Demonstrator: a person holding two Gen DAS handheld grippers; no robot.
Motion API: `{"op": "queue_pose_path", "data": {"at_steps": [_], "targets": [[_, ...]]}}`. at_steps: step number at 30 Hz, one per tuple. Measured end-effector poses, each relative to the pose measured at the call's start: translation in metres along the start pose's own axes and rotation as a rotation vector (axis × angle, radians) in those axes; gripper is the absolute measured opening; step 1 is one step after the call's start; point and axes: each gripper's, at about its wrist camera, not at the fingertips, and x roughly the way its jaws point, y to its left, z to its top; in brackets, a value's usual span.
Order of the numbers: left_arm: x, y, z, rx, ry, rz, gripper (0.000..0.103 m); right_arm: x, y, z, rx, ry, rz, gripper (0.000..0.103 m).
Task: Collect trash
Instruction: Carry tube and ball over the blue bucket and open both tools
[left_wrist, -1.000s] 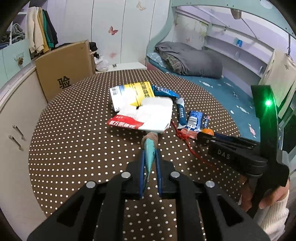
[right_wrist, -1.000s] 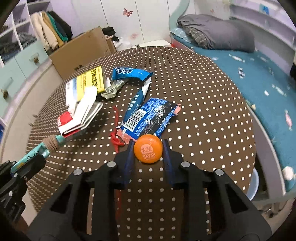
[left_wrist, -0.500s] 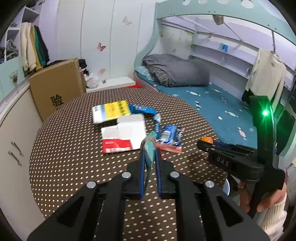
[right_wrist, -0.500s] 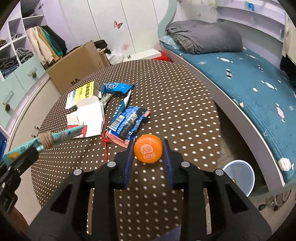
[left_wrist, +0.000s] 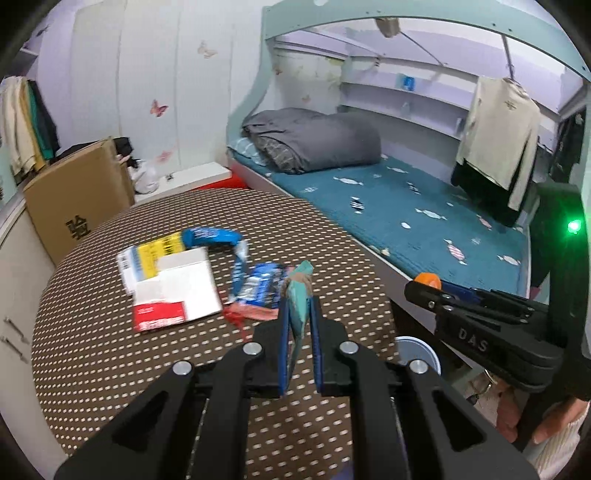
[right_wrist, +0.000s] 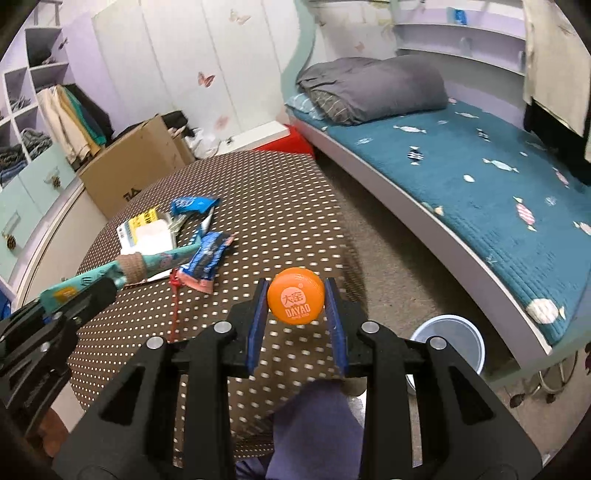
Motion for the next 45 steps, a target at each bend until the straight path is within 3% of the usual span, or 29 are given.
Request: {"op": "queue_pose_path", "data": {"at_steps": [17, 28, 45], "targets": [[0.047, -0.109, 0.015, 0.163, 0.056, -0.153, 0.01, -0.044, -0.094, -0.015, 0.176, -0.073, -0.138, 0.03], [0.074, -0.184, 0.004, 0.294, 0.119, -0.246, 0.01, -0.065, -0.157, -0.039, 0.31, -0.084, -0.235, 0.03], [0.141, -0.289, -0.036, 0.483, 0.306, -0.305, 0.011, -0.065, -0.252, -0.095, 0.56, -0.017, -0.383, 0.03]]}}
